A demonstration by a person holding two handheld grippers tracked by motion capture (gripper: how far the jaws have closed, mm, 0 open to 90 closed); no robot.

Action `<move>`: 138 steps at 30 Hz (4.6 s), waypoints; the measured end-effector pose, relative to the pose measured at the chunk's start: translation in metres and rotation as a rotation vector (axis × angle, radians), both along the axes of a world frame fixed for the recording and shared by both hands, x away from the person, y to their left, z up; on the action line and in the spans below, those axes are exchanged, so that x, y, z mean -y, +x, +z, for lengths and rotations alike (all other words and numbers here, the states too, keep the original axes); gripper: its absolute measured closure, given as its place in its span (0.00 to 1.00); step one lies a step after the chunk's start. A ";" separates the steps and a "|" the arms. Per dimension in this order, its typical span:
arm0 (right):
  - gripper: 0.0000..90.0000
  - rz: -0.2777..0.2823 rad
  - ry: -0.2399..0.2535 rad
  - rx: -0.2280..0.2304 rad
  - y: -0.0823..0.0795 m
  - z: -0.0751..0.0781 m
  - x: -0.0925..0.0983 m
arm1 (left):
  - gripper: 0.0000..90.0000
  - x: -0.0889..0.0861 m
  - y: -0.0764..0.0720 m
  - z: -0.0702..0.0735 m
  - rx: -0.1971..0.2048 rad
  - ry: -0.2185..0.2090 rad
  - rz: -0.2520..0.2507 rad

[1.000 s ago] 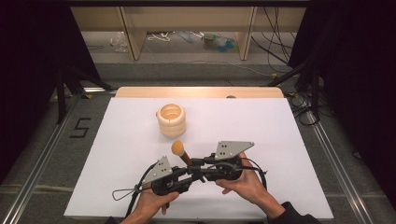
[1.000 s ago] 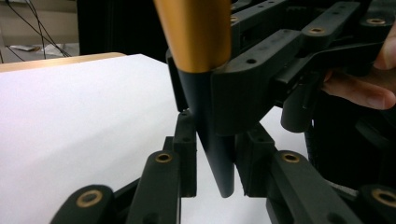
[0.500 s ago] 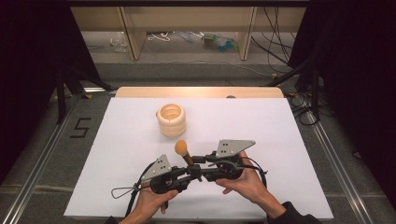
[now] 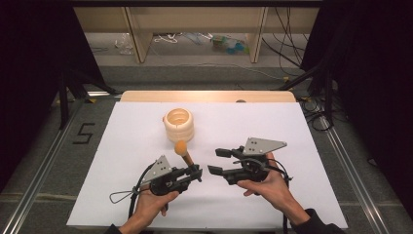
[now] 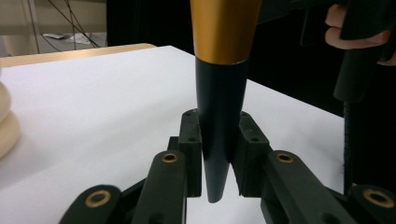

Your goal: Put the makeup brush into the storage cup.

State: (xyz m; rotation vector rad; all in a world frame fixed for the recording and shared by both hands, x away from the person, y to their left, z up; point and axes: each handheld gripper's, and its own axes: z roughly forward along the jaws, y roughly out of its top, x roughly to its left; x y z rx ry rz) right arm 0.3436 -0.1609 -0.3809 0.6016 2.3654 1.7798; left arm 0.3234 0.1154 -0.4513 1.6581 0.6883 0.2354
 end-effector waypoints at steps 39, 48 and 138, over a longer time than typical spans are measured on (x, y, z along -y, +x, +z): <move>0.29 -0.322 -0.086 0.033 -0.020 -0.040 0.093 | 0.84 -0.043 0.053 0.010 0.057 0.082 0.210; 0.26 -0.363 -0.076 0.042 -0.025 -0.047 0.099 | 0.84 -0.052 0.064 0.013 0.064 0.089 0.236; 0.23 -0.371 -0.122 0.056 -0.034 -0.054 0.108 | 0.84 -0.037 0.176 0.047 0.034 0.207 0.329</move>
